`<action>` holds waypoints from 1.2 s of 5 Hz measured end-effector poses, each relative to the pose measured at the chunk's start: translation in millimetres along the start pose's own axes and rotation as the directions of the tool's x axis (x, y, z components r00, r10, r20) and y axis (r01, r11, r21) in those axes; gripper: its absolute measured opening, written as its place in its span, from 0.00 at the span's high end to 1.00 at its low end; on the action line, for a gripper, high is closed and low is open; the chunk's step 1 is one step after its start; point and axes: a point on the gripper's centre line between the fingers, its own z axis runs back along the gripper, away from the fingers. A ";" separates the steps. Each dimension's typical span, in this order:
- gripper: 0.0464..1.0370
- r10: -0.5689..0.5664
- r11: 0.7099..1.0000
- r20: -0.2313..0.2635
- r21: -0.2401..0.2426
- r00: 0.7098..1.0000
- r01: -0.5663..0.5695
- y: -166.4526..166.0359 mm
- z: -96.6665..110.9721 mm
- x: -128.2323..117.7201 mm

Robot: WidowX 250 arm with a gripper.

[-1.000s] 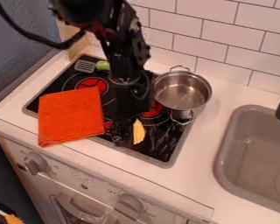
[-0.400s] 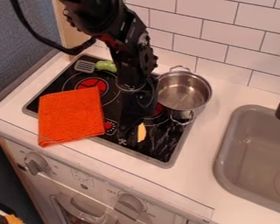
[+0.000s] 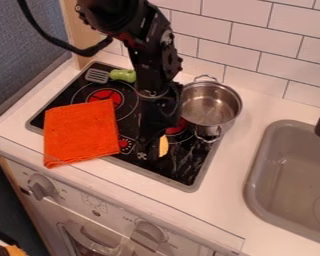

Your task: Put the yellow object on the center of orange cloth

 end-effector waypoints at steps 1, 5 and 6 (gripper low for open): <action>0.36 0.046 0.999 -0.009 0.014 0.999 -0.046 9.5 18.1 -12.3; 0.36 0.309 0.948 -0.070 0.105 0.948 -0.301 5.9 55.9 -111.3; 0.36 0.331 0.942 -0.058 0.081 0.942 -0.326 8.4 37.9 -124.4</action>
